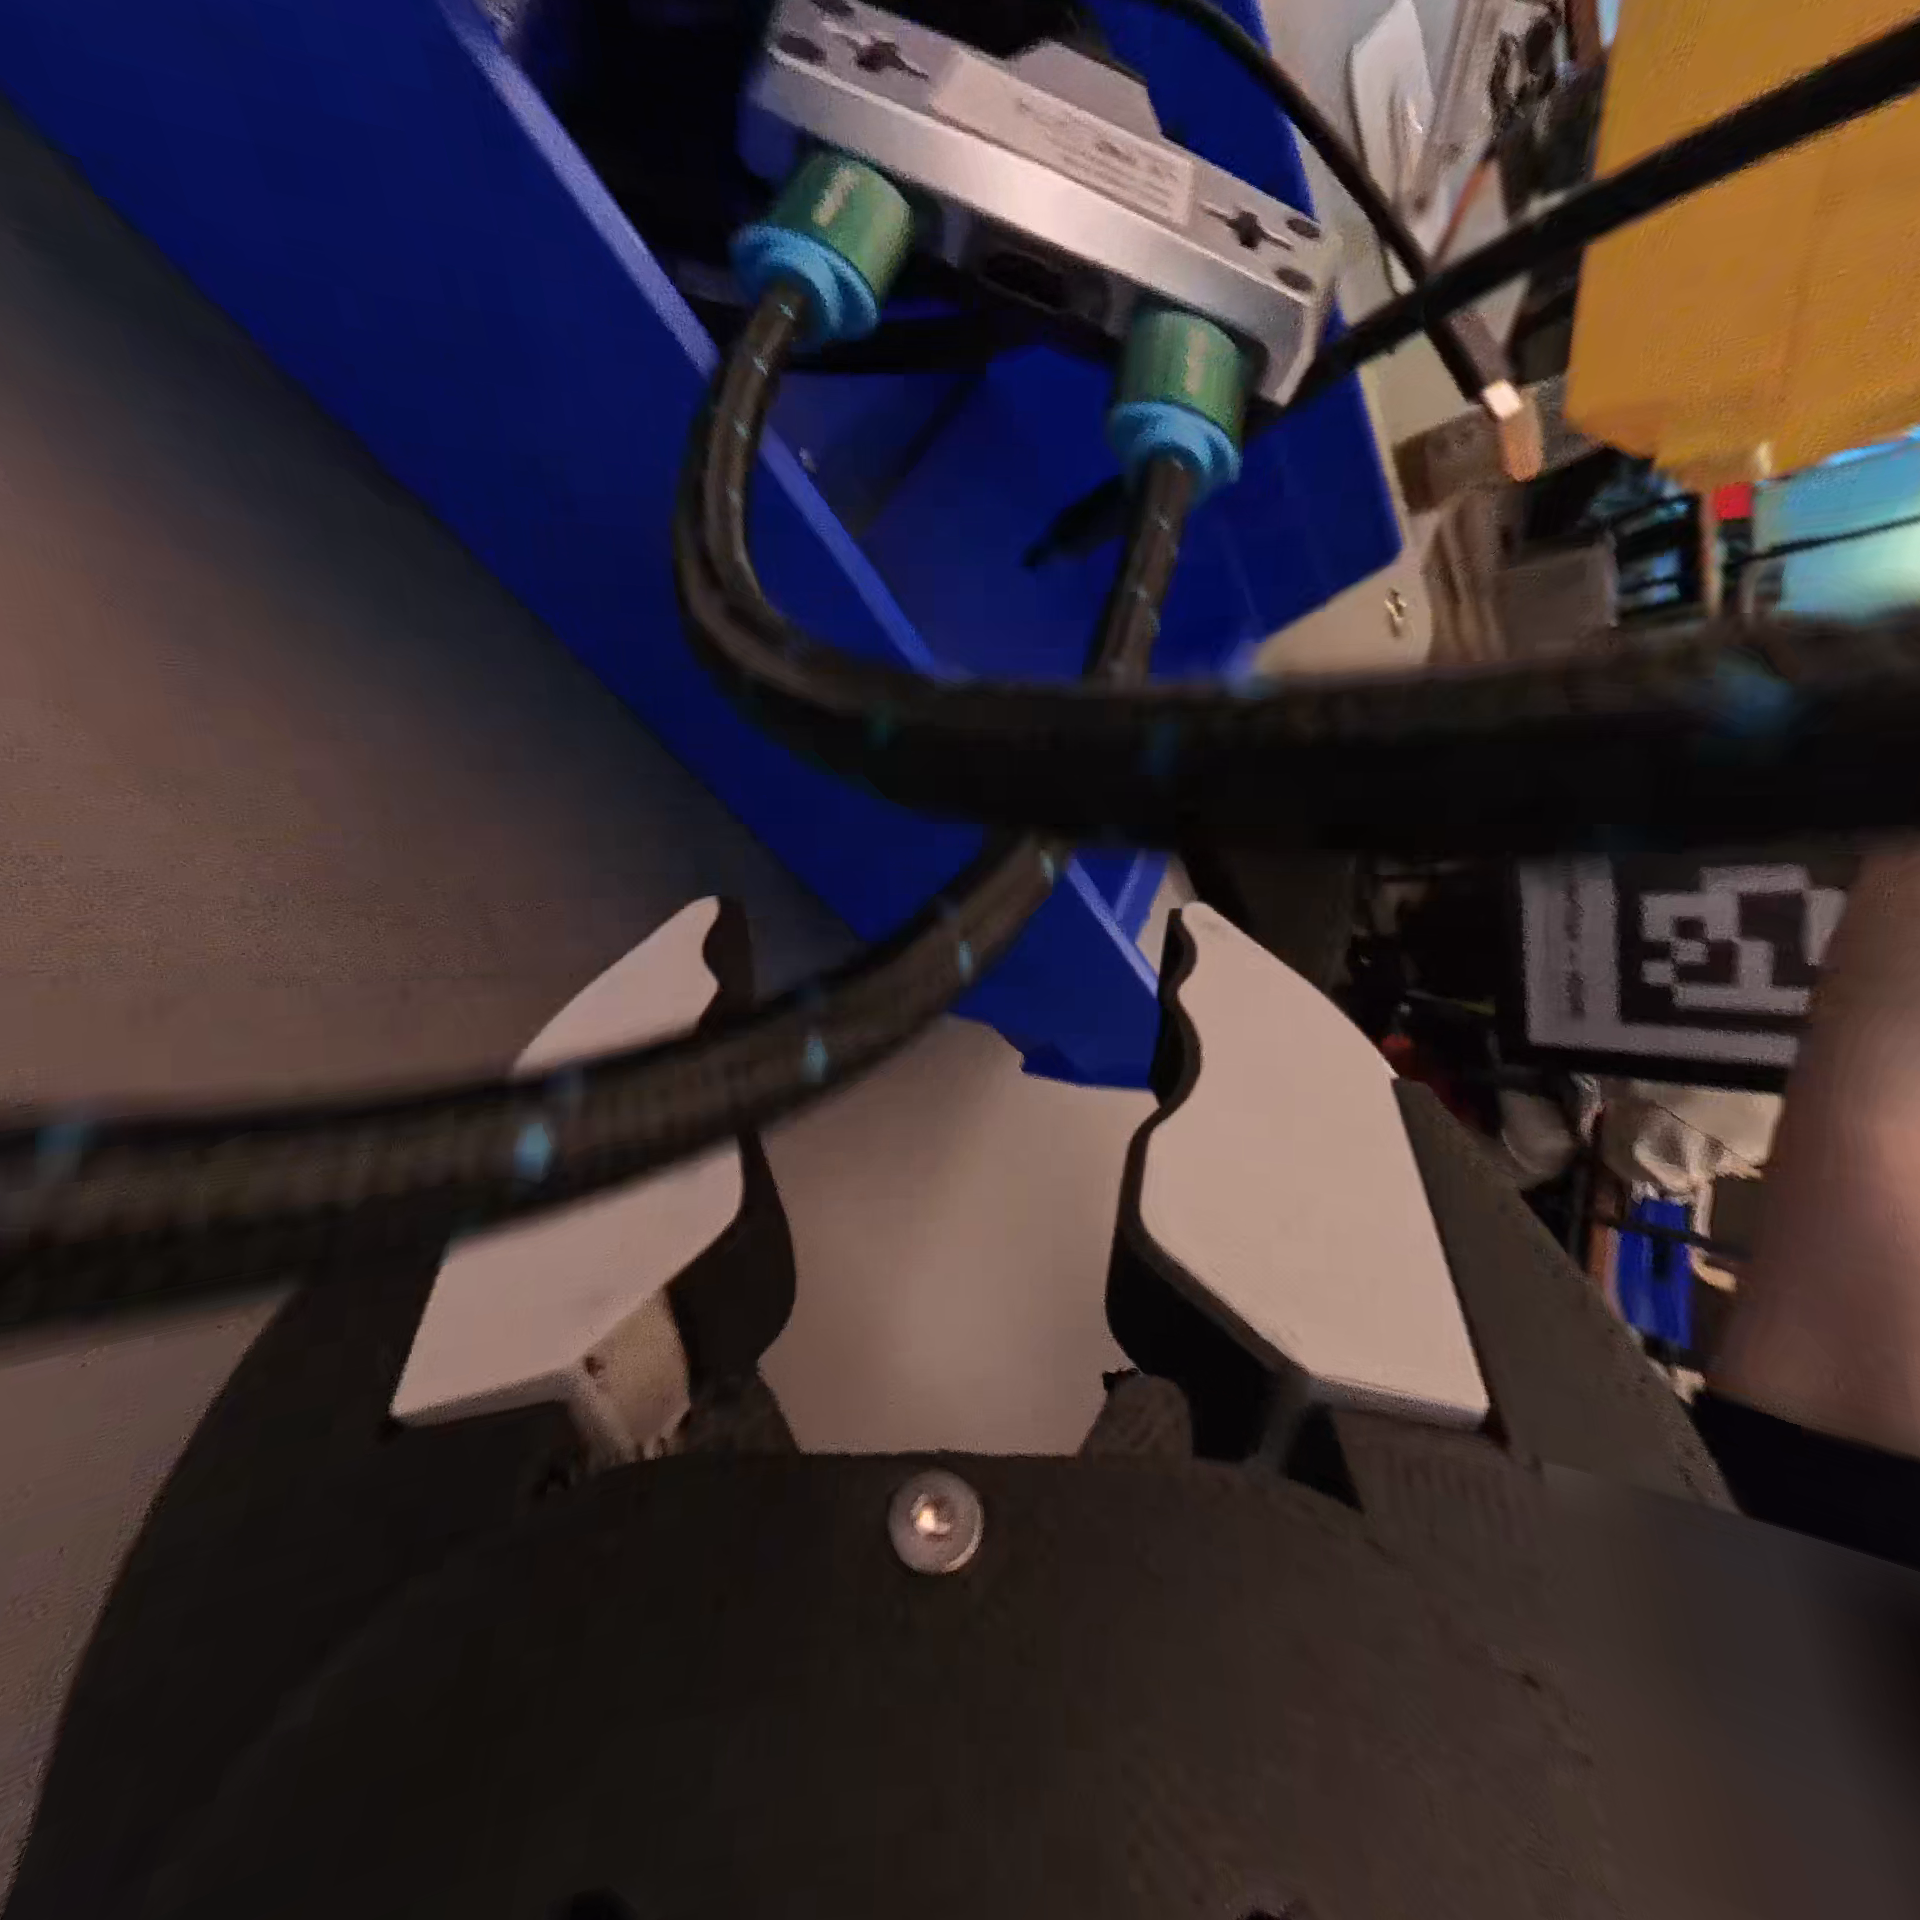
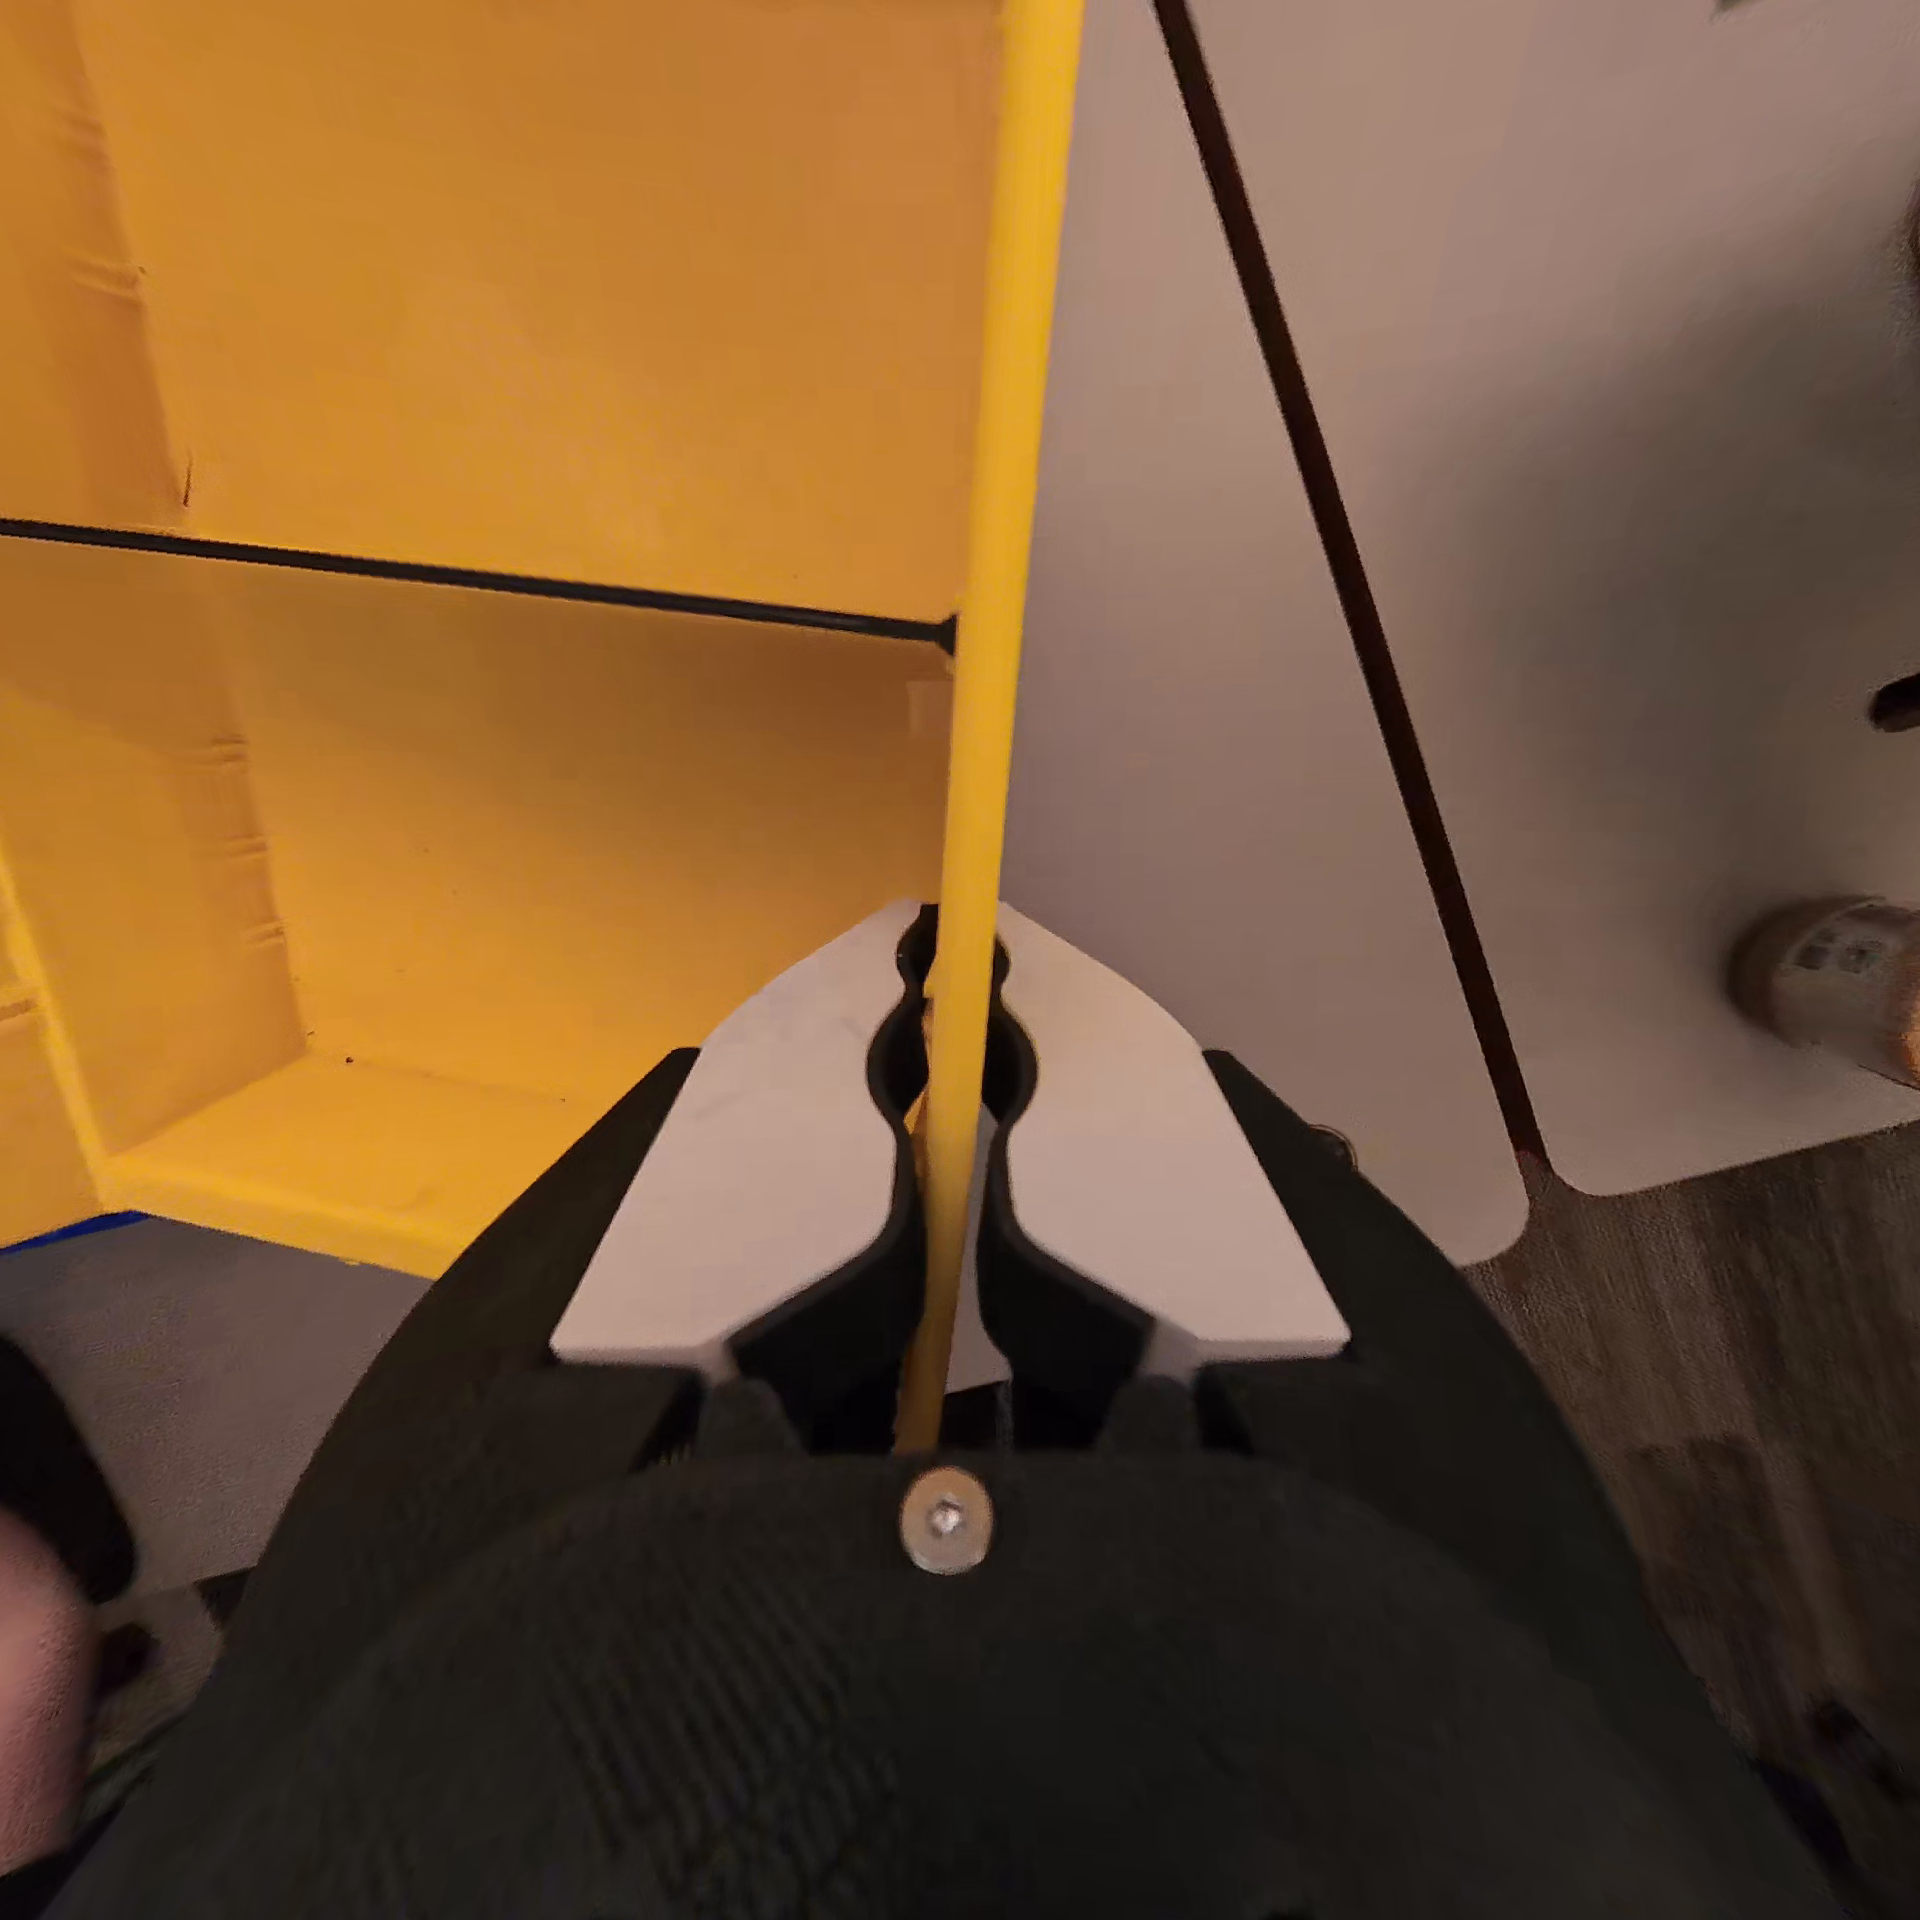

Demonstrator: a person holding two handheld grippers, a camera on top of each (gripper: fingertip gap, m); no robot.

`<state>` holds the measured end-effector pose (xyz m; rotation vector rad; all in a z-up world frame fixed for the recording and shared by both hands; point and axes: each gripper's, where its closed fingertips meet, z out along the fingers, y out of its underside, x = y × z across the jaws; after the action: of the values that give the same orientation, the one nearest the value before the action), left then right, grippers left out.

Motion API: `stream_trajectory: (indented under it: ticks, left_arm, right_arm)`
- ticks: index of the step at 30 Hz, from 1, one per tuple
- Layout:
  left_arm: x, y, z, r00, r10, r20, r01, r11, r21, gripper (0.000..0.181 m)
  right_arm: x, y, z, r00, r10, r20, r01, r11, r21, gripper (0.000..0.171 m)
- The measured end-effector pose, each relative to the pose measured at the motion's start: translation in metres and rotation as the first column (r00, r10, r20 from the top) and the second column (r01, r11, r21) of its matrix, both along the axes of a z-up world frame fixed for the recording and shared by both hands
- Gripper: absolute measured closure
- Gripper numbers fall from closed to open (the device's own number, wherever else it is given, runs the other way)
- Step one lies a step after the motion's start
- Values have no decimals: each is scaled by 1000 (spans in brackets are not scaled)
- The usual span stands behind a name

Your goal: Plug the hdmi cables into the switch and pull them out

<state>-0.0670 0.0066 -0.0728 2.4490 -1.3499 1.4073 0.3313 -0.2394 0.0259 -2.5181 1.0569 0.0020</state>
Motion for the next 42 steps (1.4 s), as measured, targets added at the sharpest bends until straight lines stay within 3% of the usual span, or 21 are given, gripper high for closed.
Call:
stream_trajectory:
  ticks: [6, 8, 13, 17, 25, 32, 37, 42]
  left_arm:
    - [21, -13, -26, 996, -1, -93, 10, 995, 101, 108]
    - [25, -17, -22, 996, -24, -80, 34, 992, 125, 133]
    - [3, -10, -18, 985, -56, -161, 88, 976, 198, 151]
    - [-39, 21, -16, 973, -11, -231, 57, 980, 192, 164]
    - [-144, 112, -14, 933, 288, -217, -233, 941, 247, 170]
    - [-252, 135, -12, 874, 446, -193, -411, 890, 196, 169]
    - [-310, 147, -10, 751, 631, -194, -613, 776, 149, 167]
    - [-342, 157, -10, 646, 740, -185, -728, 671, 140, 167]
  right_arm:
    - [-8, 11, -81, 989, 93, -113, -102, 992, -69, 165]
    - [-12, 17, -98, 984, 126, -129, -138, 986, -90, 165]
    - [-18, 29, -126, 971, 185, -151, -202, 973, -109, 164]
    - [-25, 36, -137, 960, 219, -173, -238, 967, -95, 164]
    - [-48, 65, -157, 935, 314, -167, -330, 941, -80, 163]
    - [-56, 82, -157, 932, 334, -141, -352, 927, -129, 165]
    - [-59, 84, -157, 925, 361, -123, -377, 912, -164, 165]
    - [-60, 83, -157, 915, 386, -115, -399, 908, -131, 164]
